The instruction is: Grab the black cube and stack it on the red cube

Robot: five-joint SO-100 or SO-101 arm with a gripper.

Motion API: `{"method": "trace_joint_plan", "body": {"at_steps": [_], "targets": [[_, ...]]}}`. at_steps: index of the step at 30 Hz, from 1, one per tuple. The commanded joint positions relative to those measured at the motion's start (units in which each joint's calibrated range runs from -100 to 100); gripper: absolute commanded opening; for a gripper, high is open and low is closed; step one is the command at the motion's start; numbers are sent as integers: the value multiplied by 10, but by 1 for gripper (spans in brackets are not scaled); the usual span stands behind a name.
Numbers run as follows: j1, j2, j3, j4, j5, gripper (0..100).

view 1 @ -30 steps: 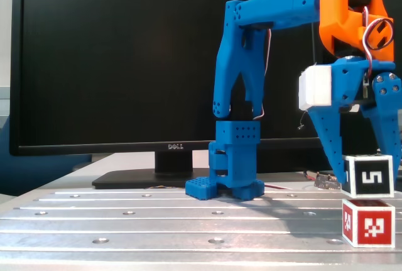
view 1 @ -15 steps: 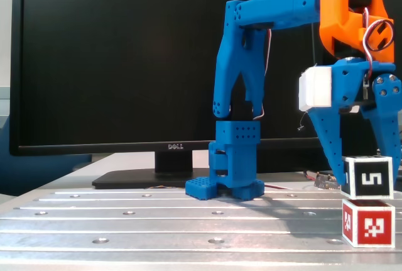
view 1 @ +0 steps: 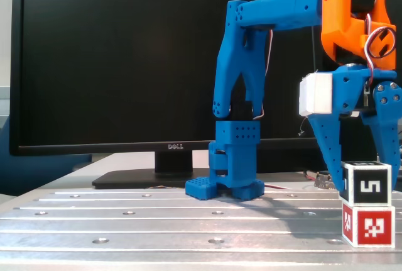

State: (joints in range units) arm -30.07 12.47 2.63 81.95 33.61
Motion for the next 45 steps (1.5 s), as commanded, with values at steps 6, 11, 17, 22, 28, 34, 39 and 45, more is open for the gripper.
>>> {"method": "trace_joint_plan", "body": {"at_steps": [6, 11, 17, 22, 28, 34, 39, 45], "targets": [[-3, -6, -13, 2, -2, 17], [-3, -6, -13, 1, -2, 21], [-3, -6, -13, 5, -2, 33], [-3, -8, -17, 6, -2, 35], [-3, -7, -67, 49, -2, 35], [0, -7, -127, 101, -2, 34], [5, -4, -183, 142, -2, 34], [32, 0, -195, 150, -29, 34]]}}
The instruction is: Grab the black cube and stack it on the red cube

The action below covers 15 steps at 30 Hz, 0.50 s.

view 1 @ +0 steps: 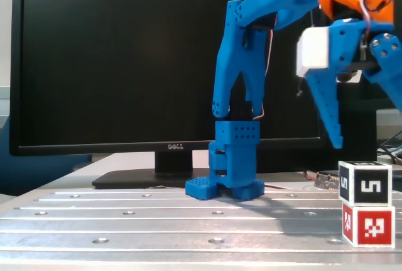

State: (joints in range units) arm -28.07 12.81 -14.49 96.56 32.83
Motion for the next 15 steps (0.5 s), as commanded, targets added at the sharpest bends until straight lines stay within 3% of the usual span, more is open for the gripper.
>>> {"method": "trace_joint_plan", "body": {"at_steps": [1, 8, 15], "targets": [[17, -4, -24, 4, -31, 34], [41, -9, -16, 5, -117, 33], [51, -3, -17, 22, -253, 24]]}}
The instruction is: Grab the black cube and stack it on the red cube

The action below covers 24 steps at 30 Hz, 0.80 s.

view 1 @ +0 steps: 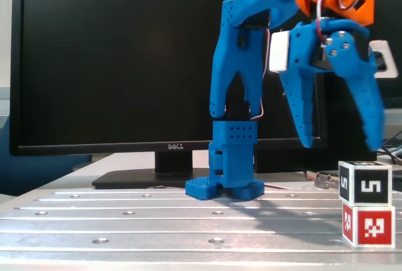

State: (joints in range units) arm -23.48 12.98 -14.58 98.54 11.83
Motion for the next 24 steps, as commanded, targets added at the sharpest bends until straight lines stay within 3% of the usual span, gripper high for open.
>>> {"method": "trace_joint_plan", "body": {"at_steps": [1, 8, 14, 24], "targets": [[5, -4, -16, 2, -54, 23], [5, -11, 24, -4, -146, 10], [17, -48, 96, -71, -186, 9], [51, -202, 315, -208, -190, 8]]}}
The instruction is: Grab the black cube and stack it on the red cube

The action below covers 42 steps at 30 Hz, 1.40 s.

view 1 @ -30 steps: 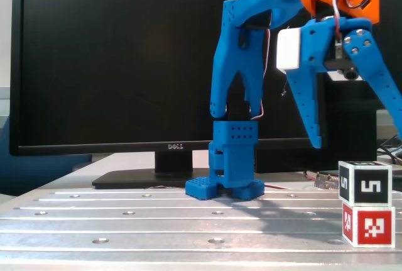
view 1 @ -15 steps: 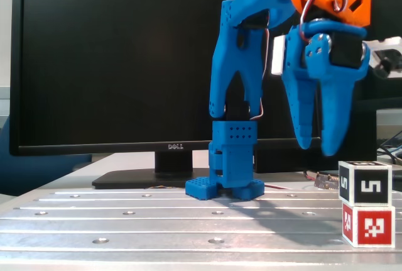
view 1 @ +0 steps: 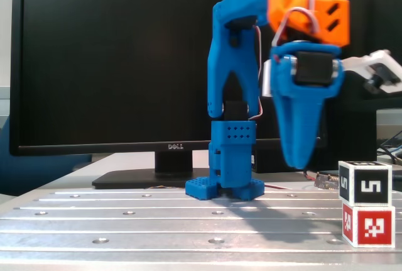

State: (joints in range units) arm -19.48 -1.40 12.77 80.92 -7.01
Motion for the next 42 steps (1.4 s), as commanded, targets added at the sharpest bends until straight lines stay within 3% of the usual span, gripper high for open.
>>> {"method": "trace_joint_plan", "body": {"at_steps": [1, 22, 35, 42], "targets": [[14, -75, 67, -44, -1, 8], [58, -450, 515, -309, 2, 8], [146, -537, 609, -318, 30, 8], [171, -660, 683, -318, 30, 8]]}}
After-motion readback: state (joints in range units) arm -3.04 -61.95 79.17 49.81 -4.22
